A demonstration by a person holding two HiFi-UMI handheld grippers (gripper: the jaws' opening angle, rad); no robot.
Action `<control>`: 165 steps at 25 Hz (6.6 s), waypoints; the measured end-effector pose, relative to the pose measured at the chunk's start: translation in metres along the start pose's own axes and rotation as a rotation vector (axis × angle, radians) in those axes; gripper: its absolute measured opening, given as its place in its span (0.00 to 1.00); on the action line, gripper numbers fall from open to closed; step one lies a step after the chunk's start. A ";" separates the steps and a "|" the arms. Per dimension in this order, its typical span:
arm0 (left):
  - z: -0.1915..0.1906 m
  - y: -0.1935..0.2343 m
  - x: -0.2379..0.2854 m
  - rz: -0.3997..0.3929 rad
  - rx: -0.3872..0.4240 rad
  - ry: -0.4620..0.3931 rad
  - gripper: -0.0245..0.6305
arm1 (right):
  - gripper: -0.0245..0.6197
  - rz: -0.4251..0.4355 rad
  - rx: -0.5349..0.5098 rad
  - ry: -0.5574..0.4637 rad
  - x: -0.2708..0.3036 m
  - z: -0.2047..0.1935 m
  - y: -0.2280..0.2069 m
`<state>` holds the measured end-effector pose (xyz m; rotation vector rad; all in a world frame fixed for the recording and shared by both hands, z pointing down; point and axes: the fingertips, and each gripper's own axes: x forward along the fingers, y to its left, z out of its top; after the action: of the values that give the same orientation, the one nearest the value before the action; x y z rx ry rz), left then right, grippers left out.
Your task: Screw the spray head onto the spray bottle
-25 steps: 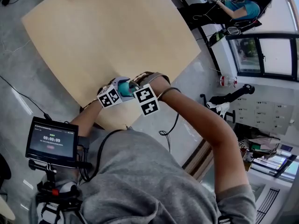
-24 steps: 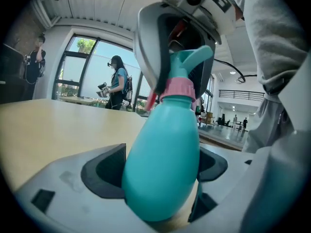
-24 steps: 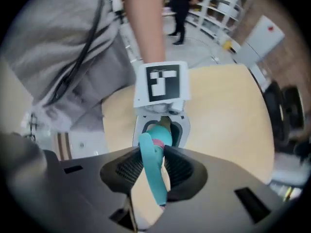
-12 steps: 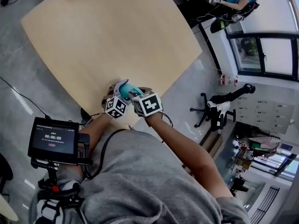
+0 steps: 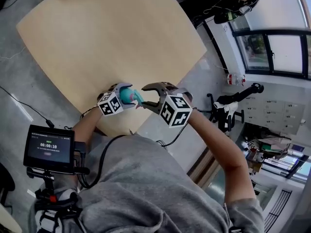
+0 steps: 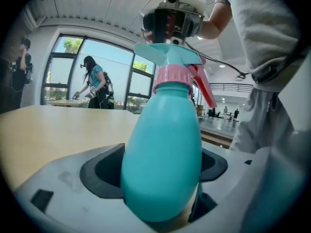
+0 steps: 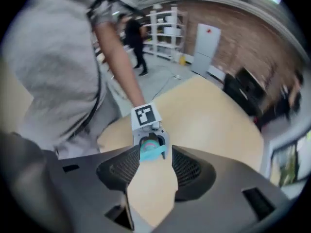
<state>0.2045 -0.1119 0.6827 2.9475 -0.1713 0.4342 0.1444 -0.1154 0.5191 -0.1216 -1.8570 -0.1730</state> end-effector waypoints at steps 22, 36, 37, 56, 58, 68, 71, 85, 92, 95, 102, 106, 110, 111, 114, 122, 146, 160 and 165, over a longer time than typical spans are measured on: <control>-0.001 -0.002 -0.008 -0.081 0.004 0.015 0.64 | 0.24 0.174 -0.487 0.174 0.085 -0.007 0.022; 0.008 0.018 -0.011 0.324 -0.100 -0.040 0.64 | 0.24 -0.022 0.723 0.272 0.082 -0.016 0.005; 0.007 0.018 -0.010 0.330 -0.101 -0.034 0.64 | 0.24 -0.031 0.664 0.327 0.082 -0.017 0.006; 0.010 0.015 0.008 0.113 -0.045 -0.020 0.64 | 0.36 0.146 0.750 0.110 0.052 -0.016 0.007; 0.008 0.012 0.007 0.067 -0.034 -0.012 0.64 | 0.36 0.117 0.633 0.139 0.045 -0.019 0.007; 0.005 0.011 0.005 0.050 -0.023 0.013 0.64 | 0.35 0.015 0.210 0.367 0.075 -0.014 0.000; 0.005 0.013 0.005 0.051 -0.021 0.014 0.64 | 0.24 0.079 0.248 0.391 0.078 -0.019 0.002; 0.002 0.001 0.000 -0.040 -0.005 0.000 0.64 | 0.23 -0.027 0.196 -0.200 0.070 -0.013 0.010; -0.003 -0.002 -0.005 -0.091 0.013 0.013 0.64 | 0.24 0.066 0.119 -0.237 0.074 -0.009 0.013; -0.002 0.001 -0.006 -0.055 -0.001 0.007 0.64 | 0.24 0.016 0.279 -0.299 0.073 -0.006 0.008; 0.013 0.026 -0.005 0.417 -0.174 -0.047 0.64 | 0.23 -0.522 0.947 -0.483 0.054 -0.021 -0.002; 0.011 0.036 -0.019 0.581 -0.261 -0.037 0.64 | 0.24 -0.662 1.172 -0.553 0.054 -0.017 -0.004; 0.009 0.030 -0.017 0.517 -0.228 -0.049 0.64 | 0.24 -0.614 1.107 -0.511 0.056 -0.011 -0.001; 0.007 0.029 -0.015 0.506 -0.225 -0.048 0.64 | 0.25 -0.593 1.081 -0.498 0.057 -0.009 0.001; 0.002 0.023 -0.010 0.466 -0.210 -0.040 0.64 | 0.35 -0.524 0.954 -0.446 0.059 -0.005 0.014; 0.007 0.009 0.010 0.220 -0.100 -0.029 0.64 | 0.36 -0.440 0.001 -0.142 -0.015 -0.007 0.018; 0.018 0.019 0.013 0.461 -0.205 -0.008 0.64 | 0.23 -0.098 0.829 0.167 0.061 -0.044 0.011; 0.013 0.009 0.011 0.436 -0.215 -0.020 0.65 | 0.39 -0.177 0.898 -0.049 0.042 -0.023 0.025; 0.016 -0.009 0.018 0.252 -0.135 0.006 0.65 | 0.39 -0.073 0.213 -0.050 -0.025 -0.002 0.006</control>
<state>0.2272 -0.1071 0.6715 2.8007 -0.5527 0.4445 0.1547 -0.1101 0.4960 0.0902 -1.9188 -0.0214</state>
